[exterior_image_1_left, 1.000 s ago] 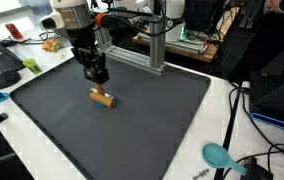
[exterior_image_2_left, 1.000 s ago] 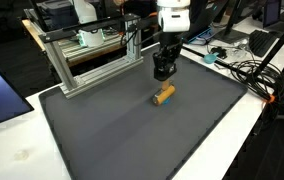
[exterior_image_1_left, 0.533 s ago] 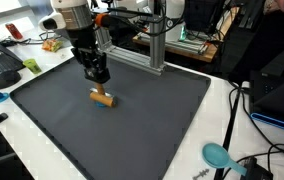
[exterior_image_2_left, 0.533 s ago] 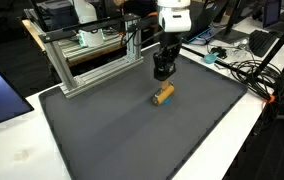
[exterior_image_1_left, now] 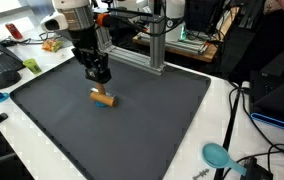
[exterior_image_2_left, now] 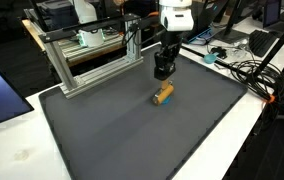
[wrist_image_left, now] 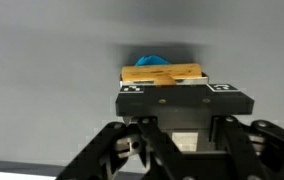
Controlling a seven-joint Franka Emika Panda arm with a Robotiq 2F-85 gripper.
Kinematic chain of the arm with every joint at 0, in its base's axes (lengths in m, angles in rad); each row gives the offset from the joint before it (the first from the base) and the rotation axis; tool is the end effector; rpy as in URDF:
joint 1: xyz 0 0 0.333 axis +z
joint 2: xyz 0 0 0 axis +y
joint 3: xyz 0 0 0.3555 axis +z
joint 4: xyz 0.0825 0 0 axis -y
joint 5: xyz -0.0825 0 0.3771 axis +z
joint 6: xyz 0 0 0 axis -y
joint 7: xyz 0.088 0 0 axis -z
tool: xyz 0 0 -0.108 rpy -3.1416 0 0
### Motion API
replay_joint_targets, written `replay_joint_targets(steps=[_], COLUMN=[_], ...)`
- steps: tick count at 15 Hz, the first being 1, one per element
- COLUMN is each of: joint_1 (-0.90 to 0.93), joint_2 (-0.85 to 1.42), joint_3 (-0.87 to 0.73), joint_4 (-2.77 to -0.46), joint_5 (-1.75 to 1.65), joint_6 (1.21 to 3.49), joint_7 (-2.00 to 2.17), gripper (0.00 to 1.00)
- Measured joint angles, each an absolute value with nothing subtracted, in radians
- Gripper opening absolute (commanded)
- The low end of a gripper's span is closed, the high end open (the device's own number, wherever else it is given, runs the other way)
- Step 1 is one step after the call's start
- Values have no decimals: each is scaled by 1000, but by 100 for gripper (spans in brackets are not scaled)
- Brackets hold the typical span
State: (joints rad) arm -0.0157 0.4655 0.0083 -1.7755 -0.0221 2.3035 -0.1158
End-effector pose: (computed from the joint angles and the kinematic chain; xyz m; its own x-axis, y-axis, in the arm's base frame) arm 0.6746 -0.0061 0.3418 0.9907 0.1218 0.0604 0.1207 -0.9925 0.0207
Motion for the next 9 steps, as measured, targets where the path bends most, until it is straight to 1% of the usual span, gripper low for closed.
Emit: replay_joint_targets(steps=[9], joint_1=[-13], joint_2=[465], joint_3=[8], joint_4=[-1775], joint_5=[-29], joint_6=[2299], joint_7=[-132], gripper=[22])
